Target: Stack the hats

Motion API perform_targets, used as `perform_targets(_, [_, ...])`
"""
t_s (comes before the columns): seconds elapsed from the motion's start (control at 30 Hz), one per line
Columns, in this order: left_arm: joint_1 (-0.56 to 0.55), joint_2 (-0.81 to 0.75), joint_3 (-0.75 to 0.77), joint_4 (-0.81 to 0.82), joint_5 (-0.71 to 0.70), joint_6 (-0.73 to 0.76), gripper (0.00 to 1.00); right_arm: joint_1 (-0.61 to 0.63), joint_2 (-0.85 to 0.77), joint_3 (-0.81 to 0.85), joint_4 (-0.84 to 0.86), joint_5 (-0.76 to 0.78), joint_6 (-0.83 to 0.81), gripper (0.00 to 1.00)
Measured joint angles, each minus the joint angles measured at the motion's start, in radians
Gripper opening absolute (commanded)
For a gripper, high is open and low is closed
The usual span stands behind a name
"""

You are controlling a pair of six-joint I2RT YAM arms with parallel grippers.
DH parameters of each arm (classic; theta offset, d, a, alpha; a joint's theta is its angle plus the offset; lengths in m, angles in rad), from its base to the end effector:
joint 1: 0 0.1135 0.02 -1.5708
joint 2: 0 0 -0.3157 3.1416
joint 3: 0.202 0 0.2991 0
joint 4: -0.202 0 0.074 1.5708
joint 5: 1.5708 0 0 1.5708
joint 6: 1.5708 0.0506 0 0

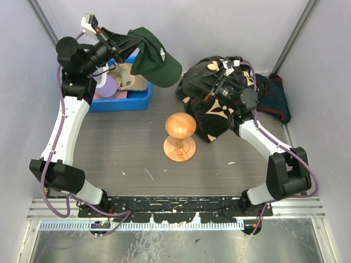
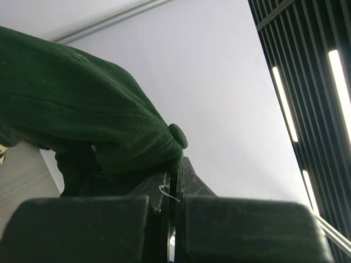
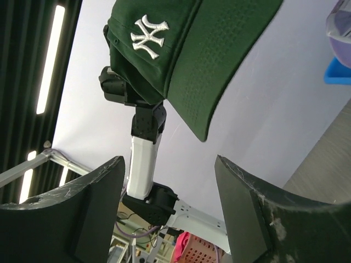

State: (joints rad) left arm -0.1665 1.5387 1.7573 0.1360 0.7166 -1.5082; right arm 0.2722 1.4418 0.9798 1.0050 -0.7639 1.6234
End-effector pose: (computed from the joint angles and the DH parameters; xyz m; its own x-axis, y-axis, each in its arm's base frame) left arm 0.3772 -0.0971 0.5901 -0.7096 -0.6439 -0.2863 0.3876 -0.0173 -0.9217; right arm 0.3403 0.1313 0.4068 -0.7897 0.5283 -0.3119 -0.4568 -0.1669 0.8738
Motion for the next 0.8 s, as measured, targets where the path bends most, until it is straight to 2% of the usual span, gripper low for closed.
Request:
perform_targets(0.3, [-0.013,-0.036,-0.062,0.0,0.001,0.0,0.0,0.073,0.063,0.039,0.024,0.026,0.011,0.75])
perform_targets(0.8, [-0.02,-0.09,-0.111,0.008,0.0,-0.021,0.0,0.105,0.117,0.051,0.016,0.064,-0.015,0.75])
